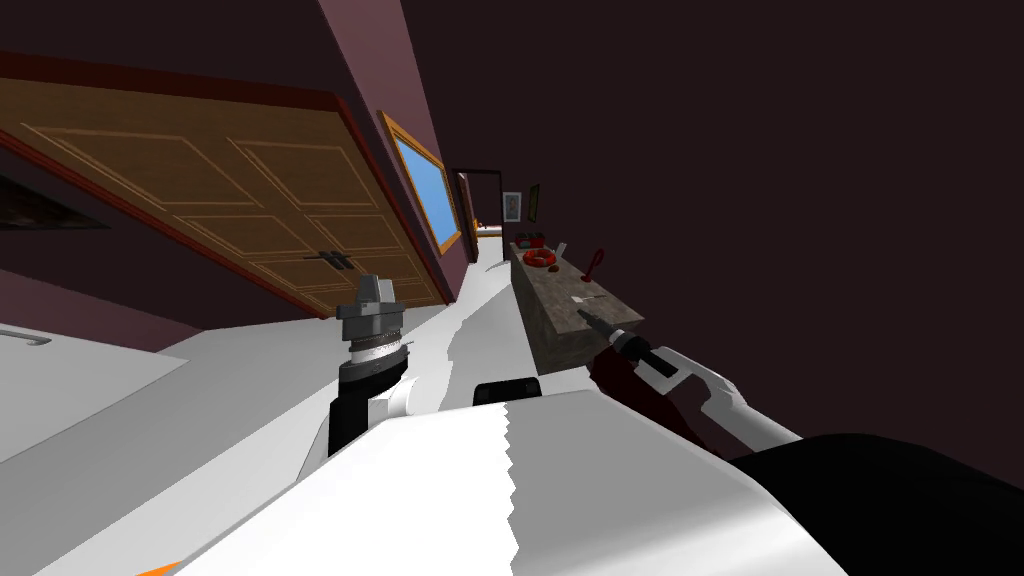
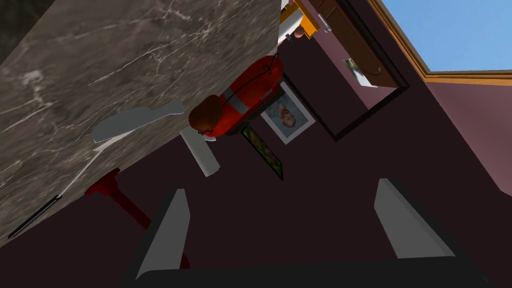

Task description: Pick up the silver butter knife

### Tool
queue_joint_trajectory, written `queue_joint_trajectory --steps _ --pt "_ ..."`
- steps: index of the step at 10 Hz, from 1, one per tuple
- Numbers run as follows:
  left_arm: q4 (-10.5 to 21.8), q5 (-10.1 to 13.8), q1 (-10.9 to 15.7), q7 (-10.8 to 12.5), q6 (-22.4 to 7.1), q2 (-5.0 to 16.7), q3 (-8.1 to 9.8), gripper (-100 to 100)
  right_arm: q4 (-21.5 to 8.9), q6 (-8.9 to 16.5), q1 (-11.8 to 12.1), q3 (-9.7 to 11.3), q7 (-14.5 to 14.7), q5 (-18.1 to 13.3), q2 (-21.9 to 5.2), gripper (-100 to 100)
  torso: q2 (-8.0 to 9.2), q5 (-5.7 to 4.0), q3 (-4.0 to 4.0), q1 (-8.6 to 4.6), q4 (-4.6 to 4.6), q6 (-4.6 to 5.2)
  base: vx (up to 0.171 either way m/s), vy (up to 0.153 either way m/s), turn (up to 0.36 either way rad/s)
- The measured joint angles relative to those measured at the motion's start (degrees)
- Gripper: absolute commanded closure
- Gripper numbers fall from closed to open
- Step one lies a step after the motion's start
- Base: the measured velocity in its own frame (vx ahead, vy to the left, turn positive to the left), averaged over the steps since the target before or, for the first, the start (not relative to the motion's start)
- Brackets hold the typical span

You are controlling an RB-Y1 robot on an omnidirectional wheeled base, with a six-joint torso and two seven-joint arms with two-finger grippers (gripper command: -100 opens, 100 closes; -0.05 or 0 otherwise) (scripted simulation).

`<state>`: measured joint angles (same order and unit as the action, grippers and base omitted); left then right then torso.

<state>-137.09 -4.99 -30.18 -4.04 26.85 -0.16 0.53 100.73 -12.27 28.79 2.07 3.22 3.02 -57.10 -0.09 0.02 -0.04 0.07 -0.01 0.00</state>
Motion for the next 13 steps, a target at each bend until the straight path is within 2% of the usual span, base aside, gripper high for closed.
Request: queue_joint_trajectory --steps 4,9,13 --pt "0.00 0.00 0.00 0.00 0.00 0.00 0.00 0 -4.02 3.44 -0.21 2.66 -1.38 -0.56 -7.00 -100 -0.07 -0.02 -0.05 -0.06 -0.02 0.01 0.042 0.012 0.110" --pt "0.00 0.00 -0.01 0.00 0.00 0.01 0.01 0 -5.93 7.39 0.19 5.40 -3.11 -1.47 -14.49 -100 -0.10 -0.04 -0.06 -0.17 -0.02 0.02 0.056 -0.018 0.135" --pt "0.00 0.00 -0.01 0.00 0.00 0.01 0.01 0 -6.92 12.00 0.24 9.51 -5.27 -3.05 -21.18 -100 -0.25 -0.06 -0.15 -0.25 -0.06 0.02 0.084 -0.048 0.170"
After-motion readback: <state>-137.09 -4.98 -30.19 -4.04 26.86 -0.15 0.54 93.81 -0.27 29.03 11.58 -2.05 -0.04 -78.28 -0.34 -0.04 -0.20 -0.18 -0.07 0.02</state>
